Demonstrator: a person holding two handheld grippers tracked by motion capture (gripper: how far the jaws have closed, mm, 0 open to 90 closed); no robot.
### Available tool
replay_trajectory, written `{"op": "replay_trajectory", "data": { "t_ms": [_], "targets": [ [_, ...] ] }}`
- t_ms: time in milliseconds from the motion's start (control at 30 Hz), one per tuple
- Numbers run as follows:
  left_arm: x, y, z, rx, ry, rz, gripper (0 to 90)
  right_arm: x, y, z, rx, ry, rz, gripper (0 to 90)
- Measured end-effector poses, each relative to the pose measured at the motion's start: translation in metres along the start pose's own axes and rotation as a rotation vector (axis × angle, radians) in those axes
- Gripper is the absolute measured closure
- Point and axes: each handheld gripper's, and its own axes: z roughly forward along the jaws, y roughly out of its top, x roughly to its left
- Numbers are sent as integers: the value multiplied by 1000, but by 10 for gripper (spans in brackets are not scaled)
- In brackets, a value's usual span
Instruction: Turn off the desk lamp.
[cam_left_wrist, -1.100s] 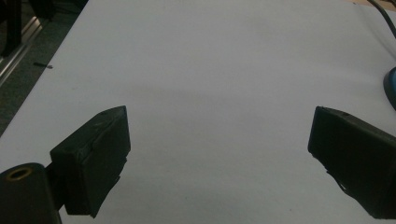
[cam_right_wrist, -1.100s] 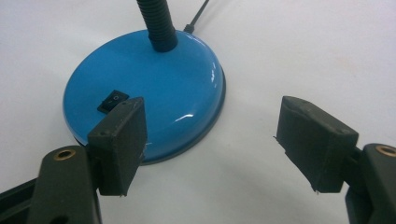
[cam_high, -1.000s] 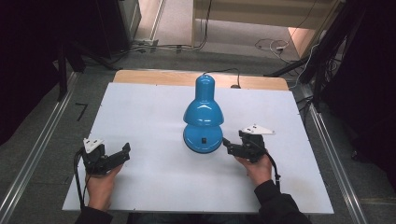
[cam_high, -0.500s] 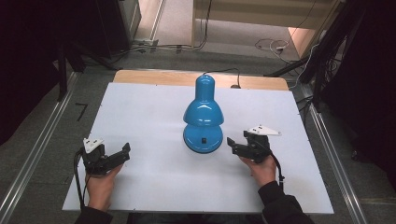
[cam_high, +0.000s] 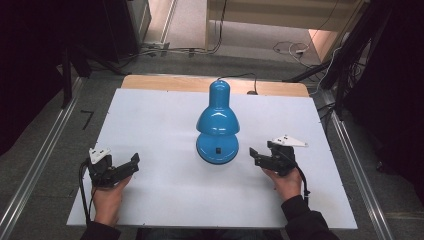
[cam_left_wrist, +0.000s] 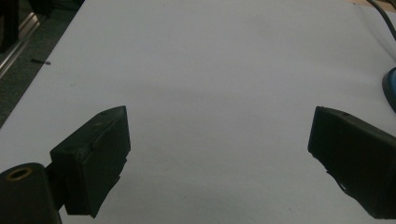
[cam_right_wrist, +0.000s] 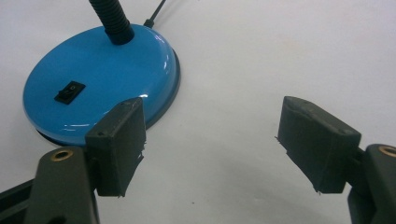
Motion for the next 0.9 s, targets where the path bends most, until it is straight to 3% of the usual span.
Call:
{"op": "replay_trajectory", "data": {
  "t_ms": [900],
  "targets": [
    [0,0,0,5,-3,-5,62,-15,-7,-11,0,-46,19,215]
  ]
}}
